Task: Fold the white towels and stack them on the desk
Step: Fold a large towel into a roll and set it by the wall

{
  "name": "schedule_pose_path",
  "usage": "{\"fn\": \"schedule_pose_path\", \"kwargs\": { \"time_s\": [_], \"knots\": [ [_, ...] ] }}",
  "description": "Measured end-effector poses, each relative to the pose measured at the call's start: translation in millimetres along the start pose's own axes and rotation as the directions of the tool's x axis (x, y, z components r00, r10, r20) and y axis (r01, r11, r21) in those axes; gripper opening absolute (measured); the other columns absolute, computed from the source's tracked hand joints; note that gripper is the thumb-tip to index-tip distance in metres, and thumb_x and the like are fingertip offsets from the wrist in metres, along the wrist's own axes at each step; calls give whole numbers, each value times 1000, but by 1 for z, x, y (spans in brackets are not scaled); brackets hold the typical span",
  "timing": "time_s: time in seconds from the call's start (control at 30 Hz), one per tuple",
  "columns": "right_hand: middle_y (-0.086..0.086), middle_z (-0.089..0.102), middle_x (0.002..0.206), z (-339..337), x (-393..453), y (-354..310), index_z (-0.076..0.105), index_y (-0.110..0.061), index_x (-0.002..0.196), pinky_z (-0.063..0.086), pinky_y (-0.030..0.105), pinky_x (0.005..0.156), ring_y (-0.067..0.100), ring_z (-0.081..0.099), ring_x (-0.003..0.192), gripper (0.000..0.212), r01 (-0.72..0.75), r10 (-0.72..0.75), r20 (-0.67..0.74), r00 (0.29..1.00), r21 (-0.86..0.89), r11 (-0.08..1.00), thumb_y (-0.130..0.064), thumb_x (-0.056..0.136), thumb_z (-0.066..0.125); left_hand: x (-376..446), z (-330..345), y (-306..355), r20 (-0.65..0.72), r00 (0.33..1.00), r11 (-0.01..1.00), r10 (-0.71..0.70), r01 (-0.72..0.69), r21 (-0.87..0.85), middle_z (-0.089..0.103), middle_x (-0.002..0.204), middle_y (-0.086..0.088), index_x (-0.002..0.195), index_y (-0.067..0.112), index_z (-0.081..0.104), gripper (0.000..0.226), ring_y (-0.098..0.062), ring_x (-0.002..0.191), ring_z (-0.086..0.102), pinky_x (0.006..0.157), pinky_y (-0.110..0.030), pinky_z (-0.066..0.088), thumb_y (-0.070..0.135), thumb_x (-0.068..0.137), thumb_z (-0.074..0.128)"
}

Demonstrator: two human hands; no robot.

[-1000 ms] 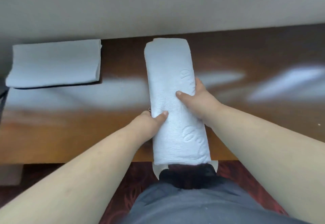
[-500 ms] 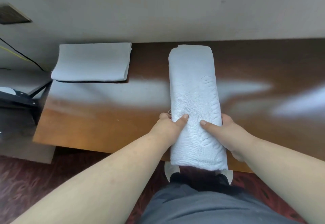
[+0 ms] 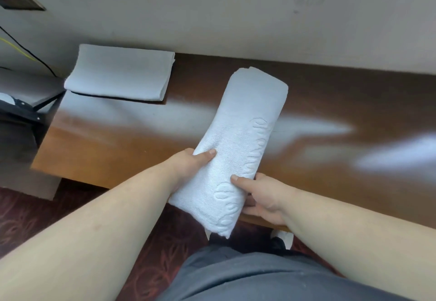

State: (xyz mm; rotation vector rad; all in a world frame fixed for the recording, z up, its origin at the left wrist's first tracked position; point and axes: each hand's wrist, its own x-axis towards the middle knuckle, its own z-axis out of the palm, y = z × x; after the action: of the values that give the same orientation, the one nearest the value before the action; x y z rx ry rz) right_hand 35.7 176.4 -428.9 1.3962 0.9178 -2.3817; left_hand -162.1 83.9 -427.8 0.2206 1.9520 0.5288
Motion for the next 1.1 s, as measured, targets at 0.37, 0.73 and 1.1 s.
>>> {"fn": "schedule_pose_path", "kwargs": {
  "time_s": [0.37, 0.73, 1.1],
  "knots": [
    [0, 70, 122, -23, -1, -3, 52, -25, 134, 49, 54, 100, 25, 67, 112, 64, 66, -78, 103, 992, 117, 991, -36, 78, 79, -19, 36, 8, -90, 993, 997, -71, 68, -38, 66, 104, 5, 127, 27, 49, 88, -17, 90, 67, 80, -36, 52, 83, 60, 60],
    [-14, 74, 103, -5, -23, -31, 61, -33, 119, 58, 24, 78, 3, 71, 93, 46, 571, -601, 28, 799, -351, 742, -24, 74, 66, -54, 55, 55, -363, 867, 933, 341, -361, 14, 60, 111, 10, 129, 31, 53, 46, -3, 94, 59, 77, -18, 44, 16, 88, 43],
    [-6, -5, 160, 30, -58, -58, 3, -38, 154, 8, 47, 122, 22, -5, 150, 102, 410, -738, 198, 645, -905, 115, -53, 73, 62, -76, 45, 79, -180, 922, 518, 344, -346, -782, 70, 118, -9, 137, 16, 48, 72, -27, 107, 68, 92, -46, 54, 42, 76, 77]
  ]
}}
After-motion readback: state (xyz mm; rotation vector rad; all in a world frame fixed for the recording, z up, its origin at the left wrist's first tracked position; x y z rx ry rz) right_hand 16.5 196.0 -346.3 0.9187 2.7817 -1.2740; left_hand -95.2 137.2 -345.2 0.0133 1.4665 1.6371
